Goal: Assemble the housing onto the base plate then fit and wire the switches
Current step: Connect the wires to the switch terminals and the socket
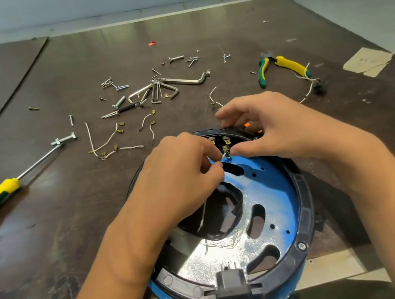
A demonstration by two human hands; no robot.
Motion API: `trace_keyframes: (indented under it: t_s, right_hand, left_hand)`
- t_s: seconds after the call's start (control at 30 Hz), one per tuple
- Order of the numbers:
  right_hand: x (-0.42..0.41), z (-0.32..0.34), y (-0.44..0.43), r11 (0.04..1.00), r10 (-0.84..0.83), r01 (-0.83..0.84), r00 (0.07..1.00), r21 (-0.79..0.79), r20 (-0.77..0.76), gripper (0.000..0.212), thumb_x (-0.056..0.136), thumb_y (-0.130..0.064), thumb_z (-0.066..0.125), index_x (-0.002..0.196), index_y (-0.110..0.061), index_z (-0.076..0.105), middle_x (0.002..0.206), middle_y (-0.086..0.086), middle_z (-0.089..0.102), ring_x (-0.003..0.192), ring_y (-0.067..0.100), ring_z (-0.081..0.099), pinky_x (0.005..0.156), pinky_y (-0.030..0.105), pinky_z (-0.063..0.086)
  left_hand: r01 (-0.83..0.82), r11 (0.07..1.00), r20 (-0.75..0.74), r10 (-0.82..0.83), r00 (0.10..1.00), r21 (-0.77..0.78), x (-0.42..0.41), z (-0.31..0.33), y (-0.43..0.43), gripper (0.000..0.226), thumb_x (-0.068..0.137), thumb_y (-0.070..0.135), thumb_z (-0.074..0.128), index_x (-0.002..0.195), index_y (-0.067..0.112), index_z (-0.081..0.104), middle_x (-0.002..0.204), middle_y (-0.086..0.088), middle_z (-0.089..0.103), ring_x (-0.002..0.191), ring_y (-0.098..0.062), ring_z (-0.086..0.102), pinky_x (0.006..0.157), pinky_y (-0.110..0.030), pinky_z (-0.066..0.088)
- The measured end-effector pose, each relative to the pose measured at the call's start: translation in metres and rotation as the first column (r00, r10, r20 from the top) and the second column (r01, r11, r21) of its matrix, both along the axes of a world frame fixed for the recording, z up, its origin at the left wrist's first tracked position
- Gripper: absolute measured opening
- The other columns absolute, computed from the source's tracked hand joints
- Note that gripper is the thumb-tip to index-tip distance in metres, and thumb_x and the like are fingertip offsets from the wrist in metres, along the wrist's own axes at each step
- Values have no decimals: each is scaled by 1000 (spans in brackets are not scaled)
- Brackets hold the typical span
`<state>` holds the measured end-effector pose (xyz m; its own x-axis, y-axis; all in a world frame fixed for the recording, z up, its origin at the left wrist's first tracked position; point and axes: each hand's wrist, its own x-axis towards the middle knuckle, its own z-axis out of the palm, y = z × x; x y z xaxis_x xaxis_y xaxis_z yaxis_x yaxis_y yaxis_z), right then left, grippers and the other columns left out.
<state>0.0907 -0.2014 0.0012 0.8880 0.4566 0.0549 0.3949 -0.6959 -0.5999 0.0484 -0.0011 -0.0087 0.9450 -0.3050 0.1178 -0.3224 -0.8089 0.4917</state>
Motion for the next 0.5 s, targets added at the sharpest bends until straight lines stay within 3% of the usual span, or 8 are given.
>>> trace_keyframes:
  t_s: [0.33,0.5]
  right_hand:
    - [2,-3,4,1000,6,-4,998,-28,61,44,79,-26,80,122,-24,69,109,-4,65,101,10,61,93,36,53]
    - [5,-6,-1,999,29,-29,1000,42,4,37,86,-13,74,122,-21,70,110,-2,66,102,13,64,94,38,54]
  left_hand:
    - [20,998,46,-23,999,56,1,-1,-1,15,89,38,63,101,38,72,78,16,68,67,-3,56,64,-28,49]
    - [27,999,59,-29,998,46,1,-1,-1,14,88,39,63,99,38,71,73,18,65,66,-3,55,64,-30,49]
